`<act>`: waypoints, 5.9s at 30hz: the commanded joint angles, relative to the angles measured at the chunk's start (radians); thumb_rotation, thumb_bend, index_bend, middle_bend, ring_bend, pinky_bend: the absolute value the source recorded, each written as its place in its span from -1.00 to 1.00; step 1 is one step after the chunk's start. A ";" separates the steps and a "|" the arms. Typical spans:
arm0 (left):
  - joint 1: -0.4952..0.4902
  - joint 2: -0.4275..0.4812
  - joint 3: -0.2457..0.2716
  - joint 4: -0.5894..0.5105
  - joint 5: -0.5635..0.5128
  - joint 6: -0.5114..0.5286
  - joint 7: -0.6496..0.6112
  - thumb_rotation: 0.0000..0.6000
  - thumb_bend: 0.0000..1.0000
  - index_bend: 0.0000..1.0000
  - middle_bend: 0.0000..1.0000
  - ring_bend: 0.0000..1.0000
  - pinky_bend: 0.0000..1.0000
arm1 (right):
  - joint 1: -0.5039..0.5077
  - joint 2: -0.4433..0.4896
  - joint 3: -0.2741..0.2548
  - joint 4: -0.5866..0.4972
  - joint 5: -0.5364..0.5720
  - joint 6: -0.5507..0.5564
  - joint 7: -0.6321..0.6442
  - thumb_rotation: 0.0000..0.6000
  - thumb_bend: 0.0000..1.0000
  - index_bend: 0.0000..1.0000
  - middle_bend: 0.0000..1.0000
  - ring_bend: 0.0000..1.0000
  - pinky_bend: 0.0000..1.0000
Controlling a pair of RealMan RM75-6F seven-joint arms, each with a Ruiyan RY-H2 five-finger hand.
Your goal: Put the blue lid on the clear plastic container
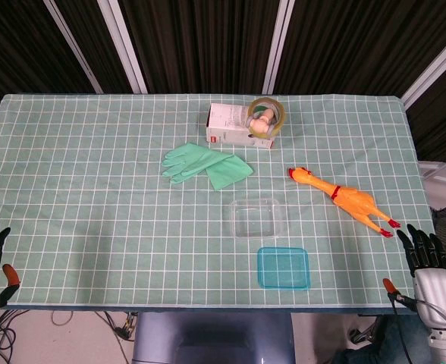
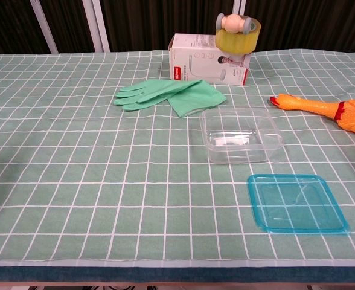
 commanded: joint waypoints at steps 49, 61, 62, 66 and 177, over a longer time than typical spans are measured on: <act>-0.054 -0.019 -0.015 -0.033 -0.068 -0.091 0.048 1.00 0.53 -0.81 -1.00 -1.00 -1.00 | 0.183 0.114 -0.017 -0.469 0.360 -0.415 -0.491 1.00 -0.67 -1.00 -1.00 -1.00 -1.00; -0.043 -0.002 -0.008 -0.045 -0.048 -0.063 0.026 1.00 0.53 -0.81 -1.00 -1.00 -1.00 | 0.282 -0.118 0.034 -0.497 0.609 -0.371 -0.737 1.00 -0.67 -1.00 -1.00 -1.00 -1.00; -0.043 -0.002 -0.008 -0.045 -0.048 -0.062 0.026 1.00 0.53 -0.81 -1.00 -1.00 -1.00 | 0.287 -0.130 0.036 -0.496 0.622 -0.366 -0.747 1.00 -0.67 -1.00 -1.00 -1.00 -1.00; -0.043 -0.003 -0.007 -0.042 -0.052 -0.064 0.029 1.00 0.53 -0.81 -1.00 -1.00 -1.00 | 0.311 -0.196 0.048 -0.492 0.672 -0.329 -0.788 1.00 -0.67 -1.00 -1.00 -1.00 -1.00; -0.045 0.001 -0.003 -0.045 -0.061 -0.052 0.035 1.00 0.52 -0.81 -1.00 -1.00 -1.00 | 0.542 -0.522 0.043 -0.332 0.986 -0.165 -0.907 1.00 -0.67 -1.00 -0.65 -1.00 -1.00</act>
